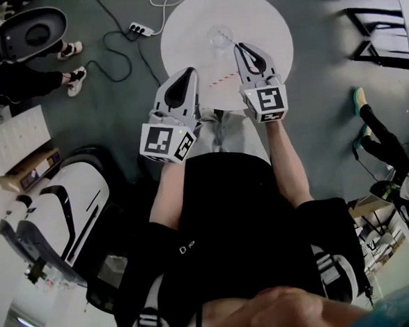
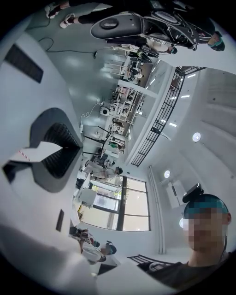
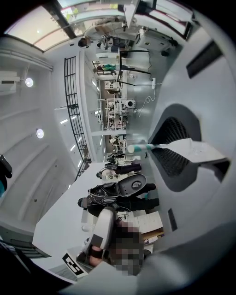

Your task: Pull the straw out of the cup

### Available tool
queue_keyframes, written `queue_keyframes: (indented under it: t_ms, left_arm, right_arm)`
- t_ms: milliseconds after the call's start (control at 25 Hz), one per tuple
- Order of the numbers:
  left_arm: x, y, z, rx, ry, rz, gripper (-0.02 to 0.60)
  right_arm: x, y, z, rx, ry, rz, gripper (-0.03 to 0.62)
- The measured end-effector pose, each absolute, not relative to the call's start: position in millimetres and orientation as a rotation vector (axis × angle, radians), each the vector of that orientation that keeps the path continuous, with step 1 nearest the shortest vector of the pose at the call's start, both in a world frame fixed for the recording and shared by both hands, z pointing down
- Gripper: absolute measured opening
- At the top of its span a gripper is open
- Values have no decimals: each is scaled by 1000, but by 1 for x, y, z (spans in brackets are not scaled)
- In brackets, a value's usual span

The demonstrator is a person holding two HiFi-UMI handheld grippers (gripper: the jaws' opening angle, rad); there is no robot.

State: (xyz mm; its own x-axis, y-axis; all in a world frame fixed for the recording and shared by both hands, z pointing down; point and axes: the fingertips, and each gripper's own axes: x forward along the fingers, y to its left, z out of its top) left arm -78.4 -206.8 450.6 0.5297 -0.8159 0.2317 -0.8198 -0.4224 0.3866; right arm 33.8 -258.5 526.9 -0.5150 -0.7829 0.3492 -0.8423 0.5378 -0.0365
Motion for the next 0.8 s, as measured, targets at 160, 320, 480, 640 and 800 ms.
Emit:
queue_keyframes:
  t_ms: [160, 320, 480, 640, 800]
  left_arm:
    - [-77, -211, 447, 2318, -1337, -32, 8]
    - [-74, -216, 440, 2323, -1339, -79, 8]
    - [-73, -218, 434, 2314, -1357, -103, 8]
    - [-70, -223, 421, 2341, -1360, -129, 8]
    - [-69, -227, 408, 2369, -1366, -148, 8]
  right_arm:
    - [37, -257, 501, 1363, -2510, 258, 38]
    - [42, -254, 470, 1375, -2539, 220, 38]
    - [44, -248, 439, 1392, -2584, 182, 38]
    - [43, -243, 414, 1395, -2622, 146, 38]
    - [47, -240, 393, 1414, -2646, 104, 38]
